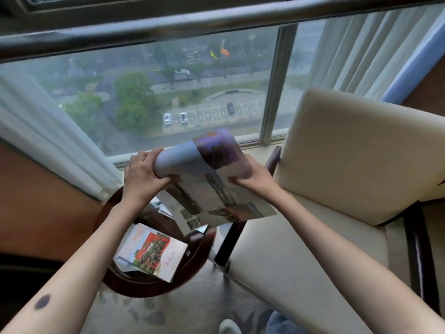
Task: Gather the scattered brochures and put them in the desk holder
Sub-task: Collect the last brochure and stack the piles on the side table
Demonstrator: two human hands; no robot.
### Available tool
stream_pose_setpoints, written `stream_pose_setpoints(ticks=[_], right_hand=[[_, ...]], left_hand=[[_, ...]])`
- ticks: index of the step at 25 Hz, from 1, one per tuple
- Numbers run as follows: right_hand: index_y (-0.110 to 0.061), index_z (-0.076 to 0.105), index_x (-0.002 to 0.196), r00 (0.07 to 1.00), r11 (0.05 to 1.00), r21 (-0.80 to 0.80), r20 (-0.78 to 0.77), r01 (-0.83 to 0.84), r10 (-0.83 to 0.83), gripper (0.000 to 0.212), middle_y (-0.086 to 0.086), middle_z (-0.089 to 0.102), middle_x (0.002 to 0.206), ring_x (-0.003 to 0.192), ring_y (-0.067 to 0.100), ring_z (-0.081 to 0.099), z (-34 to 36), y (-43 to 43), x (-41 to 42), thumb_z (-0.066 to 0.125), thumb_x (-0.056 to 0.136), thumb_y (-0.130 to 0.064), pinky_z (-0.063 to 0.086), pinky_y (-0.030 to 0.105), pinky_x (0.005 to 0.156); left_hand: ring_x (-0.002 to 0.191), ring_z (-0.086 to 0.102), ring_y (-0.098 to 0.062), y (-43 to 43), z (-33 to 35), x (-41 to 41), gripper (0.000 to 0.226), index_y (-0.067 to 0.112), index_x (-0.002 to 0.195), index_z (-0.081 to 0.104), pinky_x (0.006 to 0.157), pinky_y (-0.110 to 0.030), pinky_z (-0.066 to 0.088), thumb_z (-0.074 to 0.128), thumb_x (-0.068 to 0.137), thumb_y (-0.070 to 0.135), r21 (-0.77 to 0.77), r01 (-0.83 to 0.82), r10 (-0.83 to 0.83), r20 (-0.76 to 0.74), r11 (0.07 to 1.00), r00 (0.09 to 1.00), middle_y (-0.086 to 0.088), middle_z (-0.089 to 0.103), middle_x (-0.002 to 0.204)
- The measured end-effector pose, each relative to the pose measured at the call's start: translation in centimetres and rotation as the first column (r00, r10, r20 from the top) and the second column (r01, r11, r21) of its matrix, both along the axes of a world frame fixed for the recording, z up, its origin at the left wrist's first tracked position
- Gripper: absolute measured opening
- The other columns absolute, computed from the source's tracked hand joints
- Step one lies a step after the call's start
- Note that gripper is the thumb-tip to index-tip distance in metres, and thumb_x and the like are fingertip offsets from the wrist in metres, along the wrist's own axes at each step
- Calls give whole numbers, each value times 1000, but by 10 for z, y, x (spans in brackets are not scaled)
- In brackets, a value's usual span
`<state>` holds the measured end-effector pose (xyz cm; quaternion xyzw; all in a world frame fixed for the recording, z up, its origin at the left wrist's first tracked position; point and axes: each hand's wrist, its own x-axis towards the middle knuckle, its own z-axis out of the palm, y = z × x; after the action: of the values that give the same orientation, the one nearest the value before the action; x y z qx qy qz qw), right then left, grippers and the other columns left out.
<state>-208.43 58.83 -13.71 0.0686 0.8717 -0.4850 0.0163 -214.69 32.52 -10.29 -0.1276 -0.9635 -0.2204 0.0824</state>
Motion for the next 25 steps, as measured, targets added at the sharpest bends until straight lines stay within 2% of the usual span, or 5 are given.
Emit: stream_pose_setpoints(ticks=[8, 14, 17, 19, 25], right_hand=[[-15, 66, 106, 959, 993, -46, 257, -108, 117, 24, 3, 66, 100, 91, 16, 60, -46, -21, -1, 65, 82, -16, 47, 29, 78], [-25, 66, 98, 909, 945, -253, 309, -206, 281, 14, -5, 67, 93, 83, 10, 61, -36, -28, 0, 66, 84, -28, 44, 22, 69], [-25, 66, 104, 887, 908, -357, 315, -219, 337, 22, -2, 68, 101, 92, 17, 64, -21, -26, -4, 66, 82, -30, 51, 30, 80], [-19, 65, 108, 885, 873, -428, 277, -236, 375, 29, 2, 68, 105, 96, 20, 65, -13, -27, -9, 66, 81, -29, 51, 34, 86], [-15, 66, 105, 910, 882, -403, 218, -245, 352, 21, 2, 66, 99, 88, 15, 61, -14, -49, -18, 65, 85, -21, 47, 26, 76]], left_hand=[[108, 52, -33, -82, -5, -12, 73, 24, 121, 57, 92, -45, 44, 78, 54, 46, 112, -221, 203, 152, 969, 967, -14, 61, 111], [121, 40, -35, -113, -39, -13, 86, 28, 131, 43, 100, -53, 28, 77, 59, 59, -115, -352, 370, 239, 929, 898, -16, 50, 125], [135, 26, -34, -113, -57, -10, 86, 28, 141, 29, 108, -61, 12, 67, 71, 60, -250, -296, 373, 368, 922, 852, -14, 35, 143], [138, 23, -29, -103, -62, -6, 75, 27, 143, 27, 110, -58, 14, 57, 81, 57, -245, -211, 303, 439, 946, 846, -9, 31, 148], [109, 47, 1, -36, -48, 33, 51, 43, 124, 48, 88, -19, 37, 47, 78, 67, 355, 35, -289, 696, 934, 657, 16, 51, 130]])
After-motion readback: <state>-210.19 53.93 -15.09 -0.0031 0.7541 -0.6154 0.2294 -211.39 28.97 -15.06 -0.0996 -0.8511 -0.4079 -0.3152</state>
